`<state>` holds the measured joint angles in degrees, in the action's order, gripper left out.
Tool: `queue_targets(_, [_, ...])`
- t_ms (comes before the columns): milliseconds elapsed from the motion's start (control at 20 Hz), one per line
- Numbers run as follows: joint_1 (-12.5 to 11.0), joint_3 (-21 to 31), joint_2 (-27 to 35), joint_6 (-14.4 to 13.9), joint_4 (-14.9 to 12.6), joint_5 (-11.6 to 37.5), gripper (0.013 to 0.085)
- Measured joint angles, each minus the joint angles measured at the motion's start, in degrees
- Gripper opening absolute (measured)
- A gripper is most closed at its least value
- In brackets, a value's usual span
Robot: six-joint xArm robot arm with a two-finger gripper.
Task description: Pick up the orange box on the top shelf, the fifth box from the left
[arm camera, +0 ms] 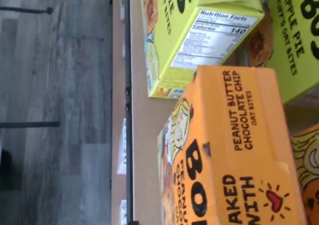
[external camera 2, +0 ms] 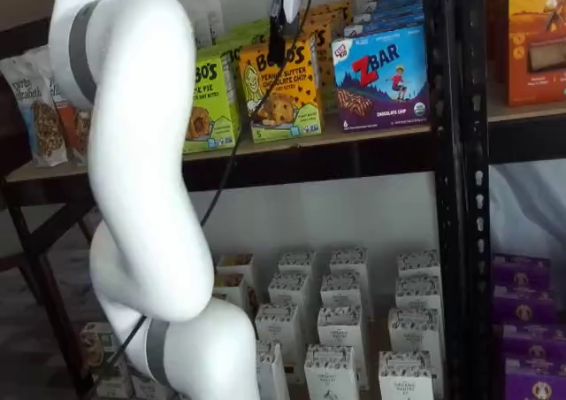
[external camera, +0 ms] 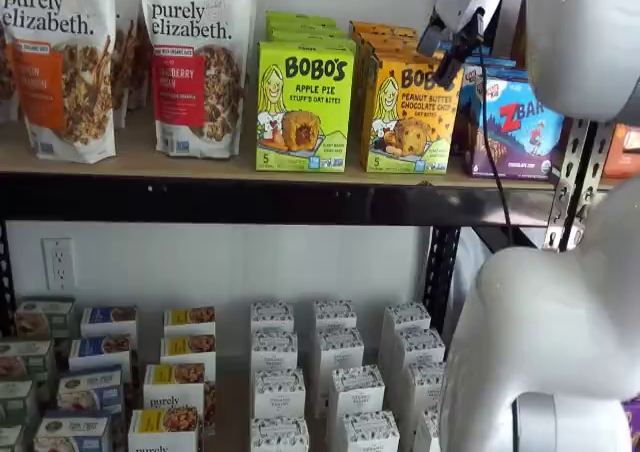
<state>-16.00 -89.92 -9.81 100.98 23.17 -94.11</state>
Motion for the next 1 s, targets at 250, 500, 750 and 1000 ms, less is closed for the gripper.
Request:
queue_targets(250, [0.8,-1.9,1.8,-0.4,-1.7,-2.2,0.085])
queue_targets(500, [1.4,-3.7,3.4,-0.9,-2.4,-4.0,0.085])
queue_targets(750, [1.8,-4.4,4.2,-1.3,-2.8,-4.0,0.085])
queue_targets(1000, [2.4,-4.1,4.4,-1.4,-3.9,-3.0,0.085])
